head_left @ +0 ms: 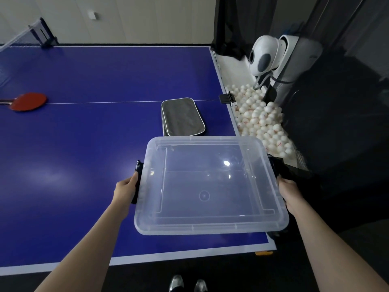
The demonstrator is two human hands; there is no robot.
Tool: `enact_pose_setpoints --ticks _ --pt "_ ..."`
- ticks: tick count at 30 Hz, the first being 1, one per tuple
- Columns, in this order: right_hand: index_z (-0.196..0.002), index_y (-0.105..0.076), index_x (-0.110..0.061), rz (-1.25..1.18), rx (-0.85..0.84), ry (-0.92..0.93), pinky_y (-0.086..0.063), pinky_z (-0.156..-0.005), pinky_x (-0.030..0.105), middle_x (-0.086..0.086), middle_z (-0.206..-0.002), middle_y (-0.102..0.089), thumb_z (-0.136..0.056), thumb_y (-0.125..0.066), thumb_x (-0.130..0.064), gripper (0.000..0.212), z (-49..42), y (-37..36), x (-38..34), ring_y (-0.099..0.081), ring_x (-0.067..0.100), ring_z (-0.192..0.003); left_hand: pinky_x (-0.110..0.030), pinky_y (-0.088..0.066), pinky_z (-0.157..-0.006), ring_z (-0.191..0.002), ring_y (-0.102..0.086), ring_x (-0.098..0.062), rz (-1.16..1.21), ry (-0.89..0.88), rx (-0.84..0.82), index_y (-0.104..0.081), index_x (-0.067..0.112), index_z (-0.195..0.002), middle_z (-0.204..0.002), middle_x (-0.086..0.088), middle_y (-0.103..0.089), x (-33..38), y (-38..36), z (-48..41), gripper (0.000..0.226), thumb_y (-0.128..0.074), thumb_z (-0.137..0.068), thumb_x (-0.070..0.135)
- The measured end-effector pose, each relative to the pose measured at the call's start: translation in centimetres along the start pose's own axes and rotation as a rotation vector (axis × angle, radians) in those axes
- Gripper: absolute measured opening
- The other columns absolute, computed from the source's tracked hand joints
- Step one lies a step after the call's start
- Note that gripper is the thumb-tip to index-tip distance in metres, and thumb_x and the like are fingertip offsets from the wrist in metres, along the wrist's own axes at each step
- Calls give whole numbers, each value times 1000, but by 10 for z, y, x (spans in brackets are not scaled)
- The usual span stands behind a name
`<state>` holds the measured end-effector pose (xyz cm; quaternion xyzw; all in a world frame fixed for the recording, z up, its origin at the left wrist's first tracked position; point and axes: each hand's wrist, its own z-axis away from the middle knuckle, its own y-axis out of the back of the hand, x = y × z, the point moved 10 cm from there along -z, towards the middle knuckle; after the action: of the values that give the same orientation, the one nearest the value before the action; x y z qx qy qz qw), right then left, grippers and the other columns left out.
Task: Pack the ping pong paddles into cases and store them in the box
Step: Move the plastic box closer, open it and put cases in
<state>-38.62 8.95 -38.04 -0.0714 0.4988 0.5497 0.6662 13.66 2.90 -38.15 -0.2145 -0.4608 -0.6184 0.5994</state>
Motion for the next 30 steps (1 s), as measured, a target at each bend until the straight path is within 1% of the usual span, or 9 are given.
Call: enact_pose_setpoints --ticks 3,5,7,10,12,17,20,22,30 --pt "-119 -58 3 20 67 87 -49 -86 39 20 -105 -63 -101 -40 -25 38 1 7 -8 -58 35 -103 -39 -47 -71 -78 -56 -26 -110 -76 36 -65 17 -89 -84 -6 -62 9 1 1 35 -44 -97 44" --pt "-108 -60 4 50 111 175 -41 -73 33 17 -90 -59 -101 -41 -25 36 8 9 -20 -56 33 -90 -35 -44 -64 -74 -52 -22 -184 -165 47 -58 31 -79 -81 -1 -59 21 -3 7 28 -41 -96 44" --pt "-109 -61 5 124 125 276 -41 -76 33 18 -96 -62 -100 -43 -25 36 17 6 -32 -58 35 -97 -35 -43 -64 -80 -55 -25 -253 -241 34 -55 33 -83 -83 0 -57 29 -10 13 22 -41 -96 44" --pt "-91 -61 6 263 92 404 -40 -69 36 25 -92 -60 -99 -45 -25 36 24 -6 -45 -59 39 -90 -40 -41 -80 -102 -53 -28 -389 -312 3 -45 25 -130 -112 -2 -52 33 -20 19 40 -39 -97 47" --pt "-94 -62 0 350 82 418 -36 -72 31 20 -97 -57 -98 -46 -30 34 25 -10 -43 -56 34 -92 -41 -40 -88 -110 -49 -27 -451 -304 -9 -36 26 -142 -127 -3 -46 30 -23 21 51 -37 -97 48" --pt "-118 -58 3 471 122 436 -41 -95 40 22 -120 -53 -99 -45 -27 38 28 -13 -44 -51 36 -113 -41 -44 -88 -99 -51 -24 -495 -271 -4 -48 7 -127 -131 -12 -48 27 -27 27 47 -40 -99 43" --pt "-122 -54 8 489 120 421 -38 -101 42 25 -127 -50 -100 -41 -23 40 27 -16 -48 -46 38 -120 -52 -37 -104 -114 -51 -33 -547 -262 36 -45 5 -129 -134 -14 -48 33 -29 32 45 -37 -101 39" --pt "-122 -54 9 483 114 401 -37 -101 41 26 -128 -50 -100 -40 -22 40 26 -16 -49 -46 38 -121 -53 -33 -107 -121 -48 -34 -564 -253 51 -42 5 -133 -135 -14 -48 36 -30 34 45 -36 -101 37" --pt "-107 -61 7 430 102 389 -45 -84 38 27 -109 -60 -98 -47 -21 33 27 -9 -59 -58 39 -102 -54 -42 -100 -112 -54 -34 -436 -266 12 -43 7 -132 -126 -11 -52 52 -24 43 46 -40 -100 40"
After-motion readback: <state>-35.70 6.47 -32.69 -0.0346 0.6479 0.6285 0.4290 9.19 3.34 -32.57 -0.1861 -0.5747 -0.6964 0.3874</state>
